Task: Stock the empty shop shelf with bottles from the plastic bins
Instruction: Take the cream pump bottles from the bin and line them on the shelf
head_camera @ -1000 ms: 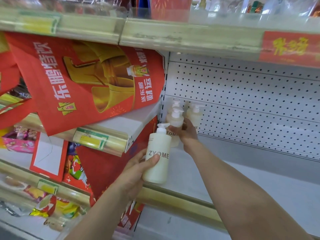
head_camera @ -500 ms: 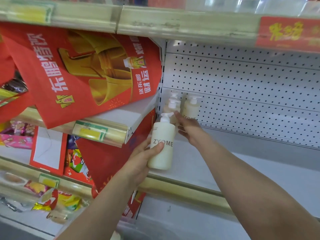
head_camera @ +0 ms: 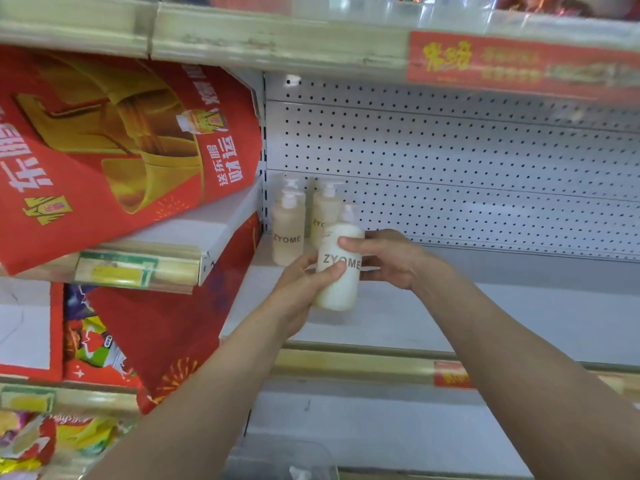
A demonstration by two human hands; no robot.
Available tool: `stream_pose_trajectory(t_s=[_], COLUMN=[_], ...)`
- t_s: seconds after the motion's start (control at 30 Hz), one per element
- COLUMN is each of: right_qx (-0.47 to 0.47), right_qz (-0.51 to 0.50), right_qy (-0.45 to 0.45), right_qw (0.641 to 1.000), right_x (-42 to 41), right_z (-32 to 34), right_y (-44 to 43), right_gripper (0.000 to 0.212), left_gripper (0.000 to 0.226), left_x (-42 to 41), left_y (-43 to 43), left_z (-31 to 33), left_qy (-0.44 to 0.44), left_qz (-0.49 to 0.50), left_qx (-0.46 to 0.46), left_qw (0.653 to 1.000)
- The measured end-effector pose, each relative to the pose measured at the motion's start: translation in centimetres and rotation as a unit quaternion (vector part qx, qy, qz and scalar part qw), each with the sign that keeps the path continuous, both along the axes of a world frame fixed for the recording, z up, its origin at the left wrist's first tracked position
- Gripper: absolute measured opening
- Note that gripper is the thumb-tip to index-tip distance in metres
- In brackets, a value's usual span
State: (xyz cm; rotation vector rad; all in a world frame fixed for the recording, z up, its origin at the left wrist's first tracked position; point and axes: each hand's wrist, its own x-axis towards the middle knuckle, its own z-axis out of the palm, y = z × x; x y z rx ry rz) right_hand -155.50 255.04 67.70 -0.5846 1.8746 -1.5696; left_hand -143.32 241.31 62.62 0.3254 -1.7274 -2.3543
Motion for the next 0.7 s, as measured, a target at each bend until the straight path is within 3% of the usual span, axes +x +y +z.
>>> stream_pose_trajectory(t_s=[0.07,0.13,0.23,0.3,0.43,0.53,0.7], right_qx=[-0.006,-0.016,-0.023,-0.021,-0.035,-0.029,-0.028], right_qz=[-0.019,-0.05,-0.078,-0.092,-0.118,-0.118,-0.124], right_qy=[0.009,0.015,0.029,0.049,0.074,0.119,0.156], right_qw=[1.0,0.998,0.996,0.994,0.99,0.985,0.98], right_x=[-1.0,-2.2,-4.2,-5.6,-7.5,-8.4,-9.4], right_z=[0.0,0.2,0.4,0.3,-0.8,-2.0,-3.6], right_y=[0.3,-0.1,-1.4,-2.6,-5.1,-6.2,-7.1], right_gripper=[0.048,0.037,0.038,0.047,0.07,0.071,0.063], left_gripper=[0.064,0.068,0.068,0.066,0.067,0.068,0.06], left_x=[-1.1,-2.6,-4.9,-6.4,-9.1,-10.4,-11.1], left_y=[-0.5,-1.8,-4.4,-5.7,-7.6,-8.6,-9.4], left_z=[0.3,0.8,1.4,1.5,1.4,1.3,1.1], left_qy=[0.001,0.003,0.008,0.02,0.003,-0.028,-0.034], left_qz=[0.012,0.089,0.226,0.266,0.285,0.277,0.276], left_qx=[-0.043,-0.062,-0.079,-0.071,-0.12,-0.162,-0.14], left_qw=[0.999,0.994,0.971,0.961,0.951,0.947,0.95])
